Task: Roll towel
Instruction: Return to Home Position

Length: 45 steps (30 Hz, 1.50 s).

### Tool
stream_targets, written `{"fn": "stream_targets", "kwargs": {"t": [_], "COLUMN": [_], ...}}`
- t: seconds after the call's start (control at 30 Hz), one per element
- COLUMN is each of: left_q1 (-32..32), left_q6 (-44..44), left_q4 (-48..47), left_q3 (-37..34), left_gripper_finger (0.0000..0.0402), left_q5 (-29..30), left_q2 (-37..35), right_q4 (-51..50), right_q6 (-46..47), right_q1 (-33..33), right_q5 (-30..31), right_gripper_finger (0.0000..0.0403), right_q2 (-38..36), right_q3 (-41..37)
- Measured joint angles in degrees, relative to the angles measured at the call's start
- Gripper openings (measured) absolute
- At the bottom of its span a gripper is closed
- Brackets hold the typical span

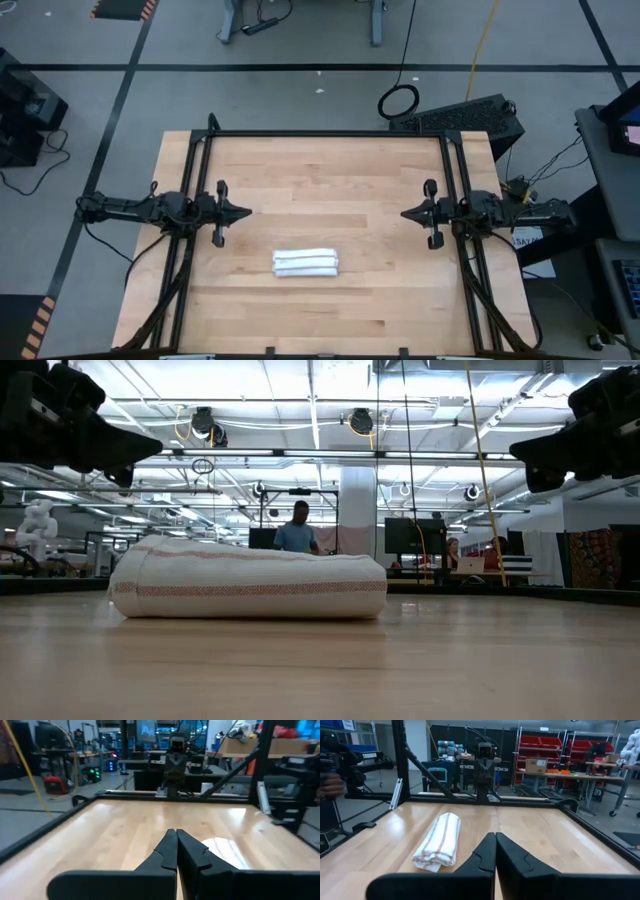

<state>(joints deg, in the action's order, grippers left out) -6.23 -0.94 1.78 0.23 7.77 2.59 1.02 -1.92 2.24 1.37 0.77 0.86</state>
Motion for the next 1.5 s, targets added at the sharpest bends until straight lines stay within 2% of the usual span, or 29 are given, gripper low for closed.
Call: {"fn": "stream_targets", "kwargs": {"t": [0.2, 0.57, 1.2, 1.3, 1.5], "left_q1": [0.6, 1.0, 1.1, 1.0, 1.0], "left_q6": [2.8, 4.3, 5.6, 3.9, 7.4], "left_q4": [0.1, -0.1, -0.2, -0.2, -0.1], "left_q3": [0.0, 0.0, 0.0, 0.0, 0.0], "left_gripper_finger": [0.0000, 0.0000, 0.0000, 0.0006, 0.0023], "left_q5": [0.8, -0.9, -1.4, -1.3, -1.4], "left_q2": [0.0, -2.6, -2.4, -2.4, -2.4], "right_q4": [0.0, 0.0, 0.0, 0.0, 0.0], "right_q6": [-1.1, 1.2, 1.3, 1.3, 1.3], "right_q1": [0.0, 0.0, 0.0, 0.0, 0.0], "right_q5": [0.0, 0.0, 0.0, 0.0, 0.0], "right_gripper_finger": [0.0000, 0.0000, 0.0000, 0.0000, 0.0000], "right_q2": [0.1, 0.1, 0.1, 0.1, 0.1], "right_q3": [0.0, 0.0, 0.0, 0.0, 0.0]}}
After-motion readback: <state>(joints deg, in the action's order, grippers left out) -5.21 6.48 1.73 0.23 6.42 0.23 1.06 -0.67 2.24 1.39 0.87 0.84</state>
